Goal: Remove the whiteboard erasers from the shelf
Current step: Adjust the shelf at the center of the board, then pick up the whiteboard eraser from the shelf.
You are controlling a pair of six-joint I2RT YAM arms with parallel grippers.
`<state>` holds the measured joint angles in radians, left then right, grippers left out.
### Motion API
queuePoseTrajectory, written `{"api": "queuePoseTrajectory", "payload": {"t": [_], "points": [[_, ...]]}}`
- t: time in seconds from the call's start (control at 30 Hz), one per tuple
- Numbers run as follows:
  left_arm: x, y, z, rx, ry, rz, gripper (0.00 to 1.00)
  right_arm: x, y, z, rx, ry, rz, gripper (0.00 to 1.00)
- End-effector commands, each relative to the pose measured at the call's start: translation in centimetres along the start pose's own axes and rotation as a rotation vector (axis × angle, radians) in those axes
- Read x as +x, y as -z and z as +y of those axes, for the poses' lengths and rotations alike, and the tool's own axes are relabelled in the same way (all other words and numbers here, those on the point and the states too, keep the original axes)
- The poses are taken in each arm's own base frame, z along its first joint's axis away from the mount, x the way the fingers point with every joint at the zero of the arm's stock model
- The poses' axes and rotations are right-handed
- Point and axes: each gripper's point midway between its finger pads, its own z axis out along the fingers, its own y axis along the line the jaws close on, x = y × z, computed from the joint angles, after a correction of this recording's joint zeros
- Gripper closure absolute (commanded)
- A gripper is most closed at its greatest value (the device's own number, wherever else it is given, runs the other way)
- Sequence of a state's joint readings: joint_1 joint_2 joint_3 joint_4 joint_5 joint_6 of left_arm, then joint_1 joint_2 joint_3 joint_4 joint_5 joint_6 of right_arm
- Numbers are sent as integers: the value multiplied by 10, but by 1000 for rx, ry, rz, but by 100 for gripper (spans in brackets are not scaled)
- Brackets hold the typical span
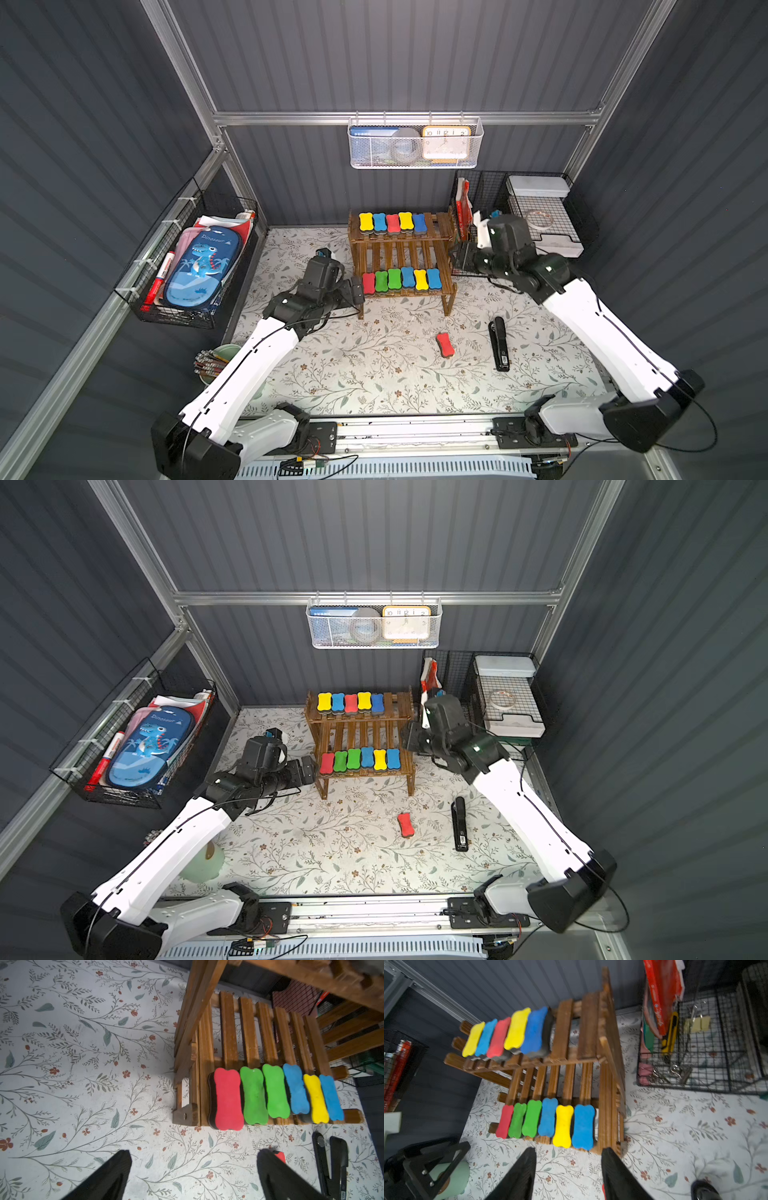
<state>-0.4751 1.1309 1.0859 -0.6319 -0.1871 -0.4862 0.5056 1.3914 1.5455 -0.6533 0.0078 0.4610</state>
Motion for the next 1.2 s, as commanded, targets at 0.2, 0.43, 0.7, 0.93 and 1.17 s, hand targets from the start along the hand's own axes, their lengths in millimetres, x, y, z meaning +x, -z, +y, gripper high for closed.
{"api": "queuePoseTrajectory", "payload": {"t": [0.2, 0.43, 0.7, 0.93, 1.17], "points": [[15, 7, 11, -32, -8, 45, 1, -50, -75, 36, 0, 100, 29, 43], [16, 8, 16, -53, -22, 46, 1, -60, -106, 37, 53, 154, 49, 42], [20, 5, 21, -75, -33, 55, 1, -49, -123, 35, 57, 166, 97, 43], [23, 4, 23, -87, -37, 60, 1, -43, -131, 30, 80, 177, 118, 45], [23, 4, 23, -86, -38, 59, 1, -47, -128, 16, 159, 177, 99, 51]]}}
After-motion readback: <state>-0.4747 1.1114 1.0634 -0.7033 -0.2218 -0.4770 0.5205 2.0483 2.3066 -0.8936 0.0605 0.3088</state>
